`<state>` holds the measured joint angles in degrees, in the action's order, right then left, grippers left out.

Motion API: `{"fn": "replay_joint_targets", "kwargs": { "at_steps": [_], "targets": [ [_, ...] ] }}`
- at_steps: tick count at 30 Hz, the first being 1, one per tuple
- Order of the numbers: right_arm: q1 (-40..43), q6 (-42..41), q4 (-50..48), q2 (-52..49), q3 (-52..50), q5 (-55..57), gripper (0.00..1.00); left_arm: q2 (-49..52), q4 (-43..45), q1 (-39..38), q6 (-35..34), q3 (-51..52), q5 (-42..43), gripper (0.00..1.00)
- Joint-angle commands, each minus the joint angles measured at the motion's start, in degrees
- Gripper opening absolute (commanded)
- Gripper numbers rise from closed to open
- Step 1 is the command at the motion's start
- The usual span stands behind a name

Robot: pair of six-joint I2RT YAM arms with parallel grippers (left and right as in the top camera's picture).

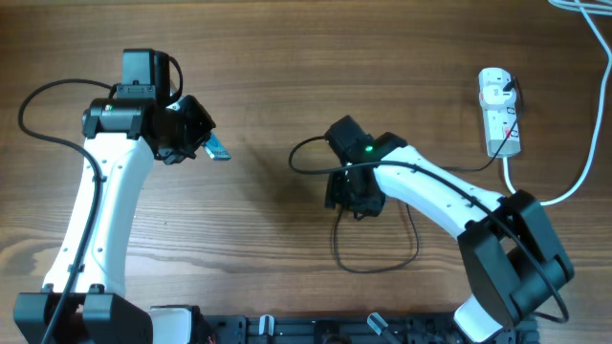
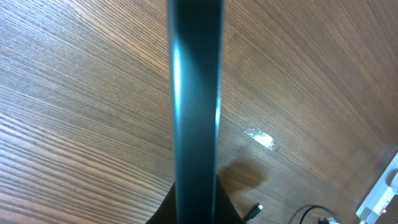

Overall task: Plug charger to phone and switch on socket
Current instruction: 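Close the right gripper on the USB-C plug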

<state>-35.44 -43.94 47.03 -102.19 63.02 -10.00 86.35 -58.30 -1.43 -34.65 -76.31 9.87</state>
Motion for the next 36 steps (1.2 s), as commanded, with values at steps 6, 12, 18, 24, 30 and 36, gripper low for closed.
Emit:
{"fn": "replay_joint_targets", "kwargs": {
  "at_steps": [6, 12, 18, 24, 30, 36],
  "targets": [
    [-1.3, -4.0, -2.1, -3.9, -0.5, 4.0, 0.54, -0.3, 0.5, 0.1, -0.1, -0.3, -0.3, 0.04],
    [-1.3, -4.0, -3.0, -4.8, -0.5, 4.0, 0.47, -0.3, 0.4, 0.1, -0.1, -0.3, -0.3, 0.04],
    [-1.3, -4.0, -3.1, -6.3, -0.5, 3.5, 0.36, -0.3, 0.6, 0.1, -0.1, -0.3, -0.3, 0.04],
    [-1.3, -3.6, -3.0, -6.6, -0.5, 2.0, 0.36, -0.3, 0.6, 0.1, -0.1, -0.3, -0.3, 0.04],
    [-1.3, -4.2, -3.1, -6.8, -0.5, 2.7, 0.29, -0.3, 0.6, 0.1, -0.1, -0.3, -0.3, 0.04],
    [-1.3, -4.1, -3.1, -7.1, -0.5, 2.7, 0.18, -0.3, 0.6, 0.1, -0.1, -0.3, -0.3, 0.04]
  ]
}}
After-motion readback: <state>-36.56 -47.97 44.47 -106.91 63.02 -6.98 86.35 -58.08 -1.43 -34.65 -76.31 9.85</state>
